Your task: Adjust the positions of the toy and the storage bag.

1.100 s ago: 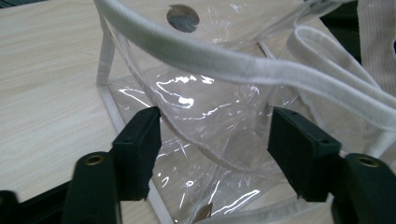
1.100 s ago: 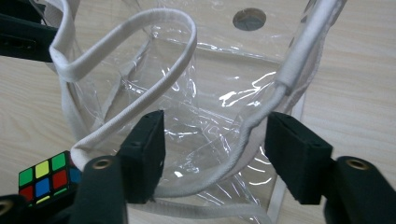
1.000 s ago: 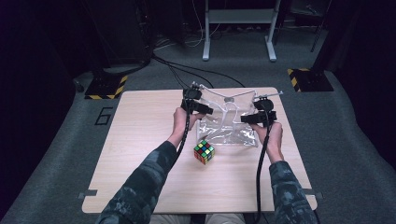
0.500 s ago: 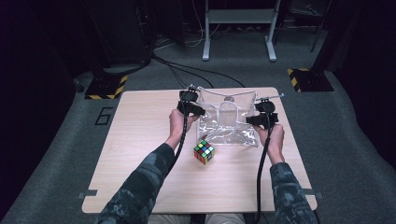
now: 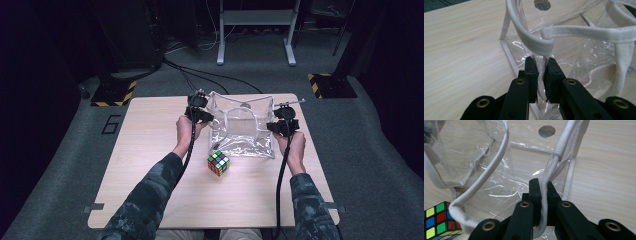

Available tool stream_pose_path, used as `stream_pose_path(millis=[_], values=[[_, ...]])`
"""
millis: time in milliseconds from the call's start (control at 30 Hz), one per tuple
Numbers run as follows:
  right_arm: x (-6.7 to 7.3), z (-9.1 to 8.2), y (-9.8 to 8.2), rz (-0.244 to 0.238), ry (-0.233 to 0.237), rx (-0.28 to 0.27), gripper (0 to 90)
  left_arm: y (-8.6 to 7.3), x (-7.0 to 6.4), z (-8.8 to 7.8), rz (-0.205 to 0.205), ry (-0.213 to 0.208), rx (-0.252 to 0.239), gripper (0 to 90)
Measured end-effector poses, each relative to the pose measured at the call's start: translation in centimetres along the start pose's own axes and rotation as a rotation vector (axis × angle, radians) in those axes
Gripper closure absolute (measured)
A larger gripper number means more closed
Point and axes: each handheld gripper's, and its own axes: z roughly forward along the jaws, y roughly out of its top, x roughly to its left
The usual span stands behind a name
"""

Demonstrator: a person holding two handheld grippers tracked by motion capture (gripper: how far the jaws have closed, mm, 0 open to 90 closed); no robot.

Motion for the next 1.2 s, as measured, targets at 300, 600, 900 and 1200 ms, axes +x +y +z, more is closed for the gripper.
stream_pose_path(millis=[300, 600, 900, 1200], values=[[0.2, -0.7, 1.0, -0.034, -0.029, -0.016, 87.8, 0.2, 2.5, -2.2, 0.024, 0.049, -0.036, 85.0], [0.5, -0.8, 2.0, -0.044, -0.029, -0.014, 88.0, -1.1, 6.1, -4.2, 0.019, 0.087, -0.032, 86.5], [1.8, -0.4, 2.3, -0.069, -0.025, -0.006, 88.0, -2.3, 8.0, -5.5, 0.014, 0.091, -0.035, 86.9], [2.5, 0.0, 2.9, -0.091, -0.045, 0.011, 88.0, -3.5, 9.2, -5.9, 0.013, 0.073, -0.02, 87.1]])
